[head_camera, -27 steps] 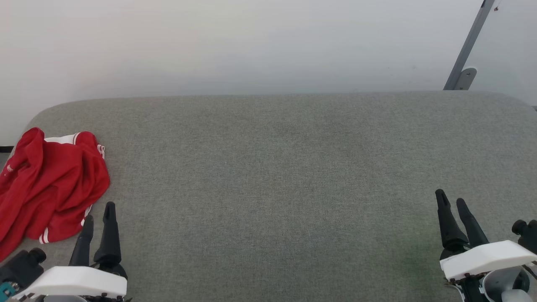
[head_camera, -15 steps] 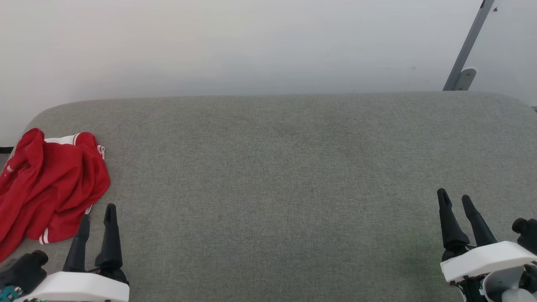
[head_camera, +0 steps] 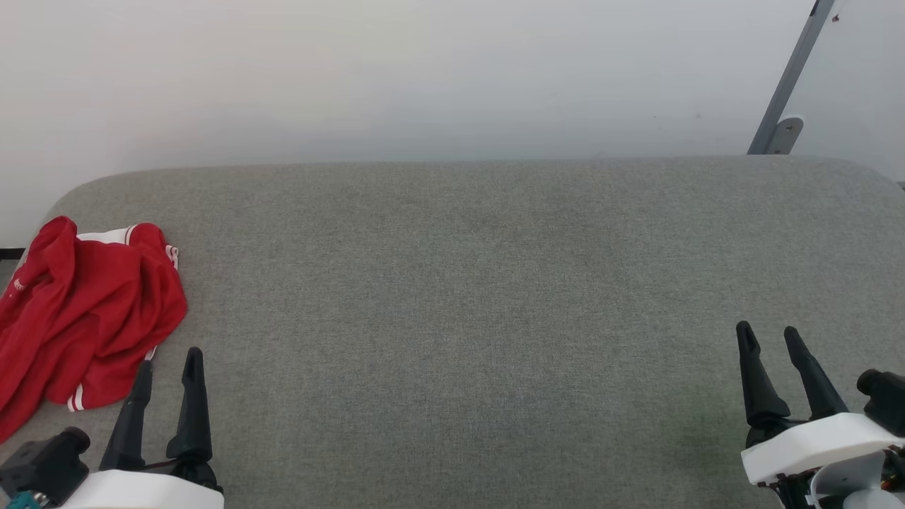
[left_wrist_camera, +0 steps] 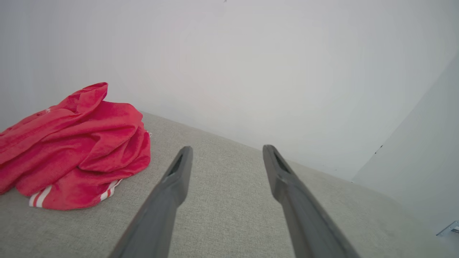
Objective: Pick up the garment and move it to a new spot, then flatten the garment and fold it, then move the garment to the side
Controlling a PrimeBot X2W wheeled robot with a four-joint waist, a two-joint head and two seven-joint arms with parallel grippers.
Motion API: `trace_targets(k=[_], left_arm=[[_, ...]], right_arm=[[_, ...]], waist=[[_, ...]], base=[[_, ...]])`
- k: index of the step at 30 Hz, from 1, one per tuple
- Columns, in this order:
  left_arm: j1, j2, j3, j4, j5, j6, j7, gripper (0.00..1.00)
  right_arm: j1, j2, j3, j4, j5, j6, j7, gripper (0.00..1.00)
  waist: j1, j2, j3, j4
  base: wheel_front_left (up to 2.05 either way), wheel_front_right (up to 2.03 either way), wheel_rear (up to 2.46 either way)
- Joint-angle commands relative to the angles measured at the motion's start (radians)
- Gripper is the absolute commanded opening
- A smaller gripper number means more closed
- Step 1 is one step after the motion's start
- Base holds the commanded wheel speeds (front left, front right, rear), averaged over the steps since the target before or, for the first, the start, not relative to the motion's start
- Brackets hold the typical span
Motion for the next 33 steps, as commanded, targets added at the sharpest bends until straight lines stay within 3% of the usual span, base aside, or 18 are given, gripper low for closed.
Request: trace_targets(k=[1, 33], left_arm=[[0.003, 0.010, 0.001, -0.013, 0.029, -0.007, -0.008, 1.00], [0.042, 0.052, -0.043, -0.049, 0.199, -0.025, -0.074, 1.00]], right_arm=[[0.000, -0.007, 0.004, -0.009, -0.025, 0.005, -0.012, 1.00], [0.014, -0.042, 0.038, 0.003, -0.259, 0.005, -0.097, 1.00]], waist=[[0.0000, 0.0000, 0.000, 0.000], [0.0000, 0.0000, -0.010, -0.001]], base=[[0.00, 0.00, 0.00], [0.00, 0.00, 0.00]])
